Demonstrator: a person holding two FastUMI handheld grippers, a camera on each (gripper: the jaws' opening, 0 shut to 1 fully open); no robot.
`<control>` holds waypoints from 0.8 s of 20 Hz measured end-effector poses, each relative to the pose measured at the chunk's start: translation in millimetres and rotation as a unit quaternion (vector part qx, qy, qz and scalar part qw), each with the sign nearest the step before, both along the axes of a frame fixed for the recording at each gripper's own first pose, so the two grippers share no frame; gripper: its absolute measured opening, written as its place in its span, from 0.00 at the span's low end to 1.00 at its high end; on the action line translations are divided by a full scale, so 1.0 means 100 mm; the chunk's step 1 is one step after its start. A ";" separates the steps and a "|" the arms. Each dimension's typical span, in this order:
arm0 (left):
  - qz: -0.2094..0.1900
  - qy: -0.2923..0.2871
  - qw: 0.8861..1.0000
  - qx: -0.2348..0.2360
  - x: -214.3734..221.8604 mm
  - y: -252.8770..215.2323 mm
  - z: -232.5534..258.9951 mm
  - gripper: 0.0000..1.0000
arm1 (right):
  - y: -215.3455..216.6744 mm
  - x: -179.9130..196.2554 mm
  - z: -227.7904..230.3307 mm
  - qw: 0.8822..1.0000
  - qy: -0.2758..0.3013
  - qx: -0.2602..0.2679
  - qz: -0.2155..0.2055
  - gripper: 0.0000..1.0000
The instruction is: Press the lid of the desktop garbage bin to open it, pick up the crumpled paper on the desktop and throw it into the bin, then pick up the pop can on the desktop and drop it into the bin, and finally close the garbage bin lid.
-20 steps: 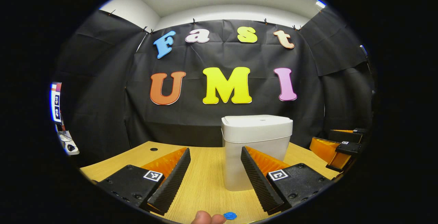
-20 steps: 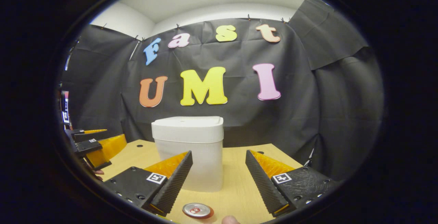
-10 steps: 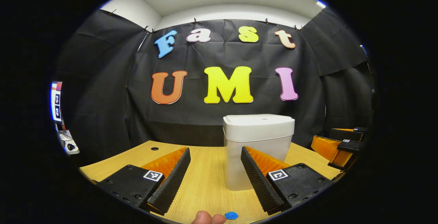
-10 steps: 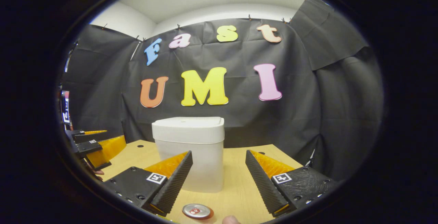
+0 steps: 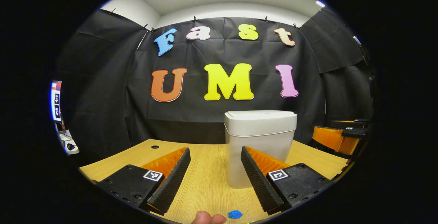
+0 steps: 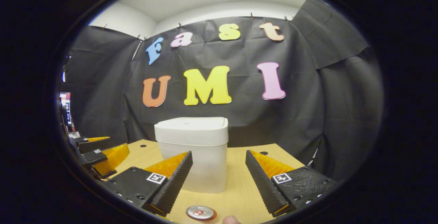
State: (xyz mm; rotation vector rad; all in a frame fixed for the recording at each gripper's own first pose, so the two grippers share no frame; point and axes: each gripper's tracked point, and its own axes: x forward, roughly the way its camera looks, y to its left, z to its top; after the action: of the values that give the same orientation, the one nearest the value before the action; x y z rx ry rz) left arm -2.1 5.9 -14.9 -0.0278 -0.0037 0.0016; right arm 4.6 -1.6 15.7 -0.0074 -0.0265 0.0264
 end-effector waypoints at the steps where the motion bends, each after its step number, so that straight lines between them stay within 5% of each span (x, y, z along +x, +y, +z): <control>1: -0.001 -0.001 1.000 -0.001 0.00 0.00 0.02 0.96 | 0.03 0.02 0.03 1.000 0.002 -0.001 0.005 0.96; 8: -0.004 0.004 1.000 -0.004 -0.04 0.05 -0.07 0.96 | 0.38 0.29 0.51 0.996 0.033 0.029 0.073 0.93; 13: 0.011 0.012 1.000 -0.013 -0.10 0.23 -0.16 0.96 | 0.57 0.64 0.75 0.996 0.031 0.013 0.087 0.57; 16: 0.020 0.013 1.000 -0.016 -0.10 0.33 -0.17 0.96 | 0.67 0.83 0.75 0.994 0.046 0.009 0.100 0.51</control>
State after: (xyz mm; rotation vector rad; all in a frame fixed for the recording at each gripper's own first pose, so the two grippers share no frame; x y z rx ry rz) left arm -12.5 38.6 -32.0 -0.0596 0.0225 0.0427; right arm 88.1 65.6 90.9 0.0136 0.0643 0.2264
